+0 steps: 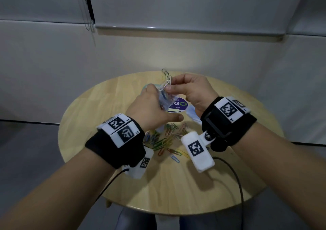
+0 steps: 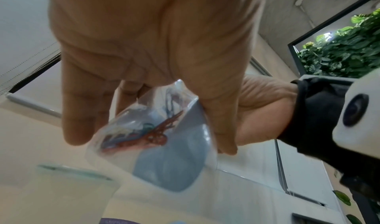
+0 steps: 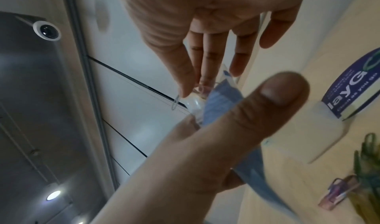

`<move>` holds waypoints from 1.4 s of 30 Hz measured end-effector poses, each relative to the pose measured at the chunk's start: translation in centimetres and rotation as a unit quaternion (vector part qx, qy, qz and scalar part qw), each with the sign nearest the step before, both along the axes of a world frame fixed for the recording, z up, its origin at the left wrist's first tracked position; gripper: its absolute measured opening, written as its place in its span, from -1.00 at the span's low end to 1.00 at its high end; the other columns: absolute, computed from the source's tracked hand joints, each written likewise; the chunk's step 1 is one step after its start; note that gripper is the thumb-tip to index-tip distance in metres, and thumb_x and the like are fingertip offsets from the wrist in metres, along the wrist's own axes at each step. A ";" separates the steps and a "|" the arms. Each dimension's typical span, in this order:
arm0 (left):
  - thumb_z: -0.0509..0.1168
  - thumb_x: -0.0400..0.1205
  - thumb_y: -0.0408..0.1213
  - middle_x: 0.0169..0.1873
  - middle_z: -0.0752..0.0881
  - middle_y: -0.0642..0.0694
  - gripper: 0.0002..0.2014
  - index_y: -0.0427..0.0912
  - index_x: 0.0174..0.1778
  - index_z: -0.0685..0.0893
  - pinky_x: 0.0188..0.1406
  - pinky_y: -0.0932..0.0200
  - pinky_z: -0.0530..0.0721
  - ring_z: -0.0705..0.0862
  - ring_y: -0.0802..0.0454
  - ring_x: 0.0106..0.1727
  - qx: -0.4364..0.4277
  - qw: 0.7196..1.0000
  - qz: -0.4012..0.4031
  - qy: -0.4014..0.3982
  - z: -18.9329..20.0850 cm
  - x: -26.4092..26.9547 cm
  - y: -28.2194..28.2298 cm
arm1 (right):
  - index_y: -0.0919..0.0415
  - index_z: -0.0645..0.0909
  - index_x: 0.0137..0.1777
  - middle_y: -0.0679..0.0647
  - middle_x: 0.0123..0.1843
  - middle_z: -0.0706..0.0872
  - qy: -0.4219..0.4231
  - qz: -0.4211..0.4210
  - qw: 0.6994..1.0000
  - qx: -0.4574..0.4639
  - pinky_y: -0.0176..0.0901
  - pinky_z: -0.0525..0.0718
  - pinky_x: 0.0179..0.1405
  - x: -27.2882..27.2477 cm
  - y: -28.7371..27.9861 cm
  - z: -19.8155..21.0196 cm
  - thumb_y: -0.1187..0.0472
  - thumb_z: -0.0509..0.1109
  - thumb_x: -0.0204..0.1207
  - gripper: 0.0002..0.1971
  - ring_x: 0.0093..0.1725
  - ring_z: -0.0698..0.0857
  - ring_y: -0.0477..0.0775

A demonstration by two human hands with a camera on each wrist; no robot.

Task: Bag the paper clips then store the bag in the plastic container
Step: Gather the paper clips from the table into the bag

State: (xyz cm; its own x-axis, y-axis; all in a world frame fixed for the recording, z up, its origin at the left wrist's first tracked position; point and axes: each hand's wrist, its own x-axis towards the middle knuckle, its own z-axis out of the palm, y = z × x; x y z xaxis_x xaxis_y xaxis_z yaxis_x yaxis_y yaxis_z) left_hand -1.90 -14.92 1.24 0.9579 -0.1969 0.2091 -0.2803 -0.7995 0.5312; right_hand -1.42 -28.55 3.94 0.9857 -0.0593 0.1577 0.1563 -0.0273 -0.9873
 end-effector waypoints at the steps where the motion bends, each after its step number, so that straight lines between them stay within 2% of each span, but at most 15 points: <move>1: 0.57 0.20 0.25 0.04 0.50 -0.08 -0.20 -0.14 0.12 0.34 -0.41 0.13 0.36 0.53 -0.02 -0.05 0.003 1.000 0.002 -0.005 -0.1 0.1 0.1 | 0.35 0.70 -0.07 0.09 -0.30 0.70 -0.004 -0.002 1.000 -0.007 -0.57 0.48 -0.55 -0.1 -0.1 0.1 0.47 0.55 0.26 -0.77 -0.52 0.64 -0.27; 6: 0.57 0.16 0.26 0.08 0.47 -0.05 -0.14 -0.14 0.19 0.35 -0.15 0.06 0.50 0.55 -0.07 0.10 0.029 0.999 0.005 -0.033 -0.3 0.4 0.3 | 0.34 0.71 -0.03 0.07 -0.28 0.72 -0.027 -0.008 0.999 -0.035 -0.65 0.45 -0.54 -0.3 -0.8 0.4 0.44 0.52 0.34 -0.80 -0.52 0.62 -0.37; 10: 0.56 0.18 0.22 0.07 0.46 -0.07 -0.18 -0.13 0.18 0.35 -0.12 0.02 0.54 0.53 -0.10 0.07 0.047 0.997 -0.024 -0.064 -0.4 0.5 0.2 | 0.23 0.69 -0.24 0.09 -0.35 0.69 -0.075 0.016 0.993 -0.093 -0.39 0.57 -0.34 0.3 -1.0 -0.3 0.51 0.51 0.32 -0.82 -0.41 0.64 -0.16; 14: 0.53 0.23 0.10 0.04 0.44 -0.05 -0.29 -0.11 0.14 0.34 -0.07 -0.03 0.58 0.50 -0.10 0.08 0.074 0.992 -0.062 -0.076 -0.6 0.6 0.3 | 0.16 0.62 -0.36 0.01 -0.45 0.63 -0.095 0.003 0.986 -0.134 -0.30 0.52 -0.45 0.9 -1.0 -0.3 0.52 0.44 0.33 -0.76 -0.50 0.55 -0.13; 17: 0.51 0.28 -0.08 0.02 0.47 -0.08 -0.42 -0.11 0.07 0.33 -0.11 -0.02 0.58 0.52 -0.11 0.02 0.049 0.994 -0.077 -0.056 -0.3 0.6 0.7 | 0.17 0.57 -0.19 0.05 -0.37 0.59 0.019 0.008 0.998 -0.067 -0.25 0.48 -0.44 2.1 -1.6 1.0 0.35 0.30 0.45 -0.92 -0.48 0.51 0.02; 20: 0.48 0.31 -0.19 0.03 0.50 -0.13 -0.47 -0.18 0.10 0.38 -0.11 -0.04 0.59 0.56 -0.11 -0.02 0.033 0.996 -0.079 -0.038 -0.1 0.4 1.1 | 0.23 0.58 0.09 0.14 -0.21 0.65 0.190 0.153 0.967 -0.076 -0.24 0.63 -0.42 2.7 -2.1 1.7 0.18 0.16 0.51 -0.74 -0.36 0.59 0.09; 22: 0.47 0.34 -0.20 0.03 0.50 -0.14 -0.48 -0.21 0.13 0.39 -0.12 -0.07 0.61 0.57 -0.12 -0.04 0.040 0.996 -0.074 -0.025 -0.1 0.2 1.3 | 0.29 0.62 0.09 0.13 -0.25 0.71 0.210 0.203 0.951 -0.103 -0.26 0.69 -0.40 2.7 -1.8 2.0 0.24 0.19 0.53 -0.75 -0.35 0.66 0.06; 25: 0.48 0.35 -0.16 0.04 0.50 -0.14 -0.46 -0.22 0.14 0.39 -0.09 -0.08 0.62 0.58 -0.12 -0.03 0.055 0.996 -0.068 -0.004 -0.1 0.2 1.5 | 0.37 0.71 -0.07 0.14 -0.38 0.73 0.146 0.173 0.964 -0.141 -0.35 0.69 -0.46 2.9 -1.4 2.6 0.48 0.34 0.47 -0.87 -0.45 0.64 -0.02; 27: 0.48 0.32 -0.12 0.03 0.52 -0.13 -0.45 -0.21 0.13 0.41 -0.09 -0.10 0.64 0.59 -0.10 -0.04 0.049 0.996 -0.069 0.011 -0.2 0.3 1.5 | 0.37 0.73 -0.13 0.11 -0.43 0.74 0.091 0.139 0.970 -0.179 -0.30 0.73 -0.40 2.9 -1.6 3.2 0.53 0.44 0.38 -0.87 -0.47 0.68 -0.04; 31: 0.49 0.28 -0.08 -0.03 0.59 -0.13 -0.41 -0.20 0.12 0.41 -0.21 -0.04 0.65 0.62 -0.07 -0.10 0.014 0.998 -0.052 0.028 -0.2 0.5 1.7 | 0.19 0.77 -0.17 0.07 -0.39 0.75 -0.015 0.122 0.925 -0.360 -0.26 0.61 -0.38 1.7 -1.0 4.4 0.35 0.60 0.25 -0.84 -0.39 0.67 -0.04; 33: 0.51 0.27 -0.08 -0.05 0.60 -0.14 -0.40 -0.19 0.11 0.40 -0.31 0.03 0.59 0.63 -0.04 -0.15 -0.008 0.998 -0.046 0.034 -0.3 0.5 1.7 | 0.19 0.77 -0.17 0.07 -0.38 0.75 -0.043 0.121 0.915 -0.383 -0.24 0.63 -0.32 1.1 -0.5 4.7 0.33 0.60 0.27 -0.85 -0.38 0.66 -0.03; 35: 0.53 0.25 -0.07 -0.06 0.61 -0.13 -0.39 -0.17 0.10 0.39 -0.36 0.08 0.56 0.63 -0.02 -0.18 -0.028 0.998 -0.046 0.034 -0.5 0.5 1.8 | 0.23 0.74 -0.16 0.06 -0.38 0.75 -0.062 0.085 0.925 -0.365 -0.31 0.60 -0.45 0.9 -0.9 4.7 0.37 0.55 0.32 -0.89 -0.45 0.63 -0.04; 37: 0.56 0.24 -0.02 -0.07 0.60 -0.10 -0.37 -0.14 0.08 0.39 -0.38 0.10 0.53 0.61 0.02 -0.20 -0.029 0.998 -0.045 0.034 -0.6 0.4 1.8 | 0.25 0.69 -0.14 0.09 -0.39 0.72 -0.052 0.043 0.928 -0.366 -0.28 0.54 -0.55 1.0 -2.1 4.0 0.36 0.53 0.35 -0.89 -0.45 0.63 0.01; 39: 0.58 0.24 0.05 -0.06 0.58 -0.08 -0.33 -0.13 0.09 0.39 -0.37 0.10 0.49 0.59 0.01 -0.16 -0.017 0.998 -0.044 0.035 -0.6 0.2 1.9 | 0.26 0.67 -0.12 0.14 -0.37 0.72 0.034 0.056 0.890 -0.451 -0.19 0.62 -0.52 0.9 -3.7 2.2 0.24 0.59 0.33 -0.80 -0.41 0.67 0.09; 42: 0.58 0.24 0.17 -0.04 0.56 -0.03 -0.29 -0.09 0.11 0.38 -0.36 0.15 0.45 0.58 0.03 -0.09 -0.004 0.998 -0.042 0.043 -0.7 0.0 2.1 | 0.23 0.71 -0.04 0.17 -0.19 0.81 0.218 0.116 0.732 -0.635 -0.19 0.68 -0.39 -0.6 -5.3 -2.2 -0.10 0.65 0.17 -0.51 -0.42 0.68 0.05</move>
State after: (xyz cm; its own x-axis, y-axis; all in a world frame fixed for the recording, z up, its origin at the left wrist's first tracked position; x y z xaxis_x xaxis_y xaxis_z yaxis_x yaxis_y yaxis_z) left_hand -1.87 -12.87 0.56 0.9528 -0.2756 0.1276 -0.2984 -0.7714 0.5621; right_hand -1.99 -33.87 1.70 0.9190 0.0399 -0.3923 -0.0198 -0.9890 -0.1468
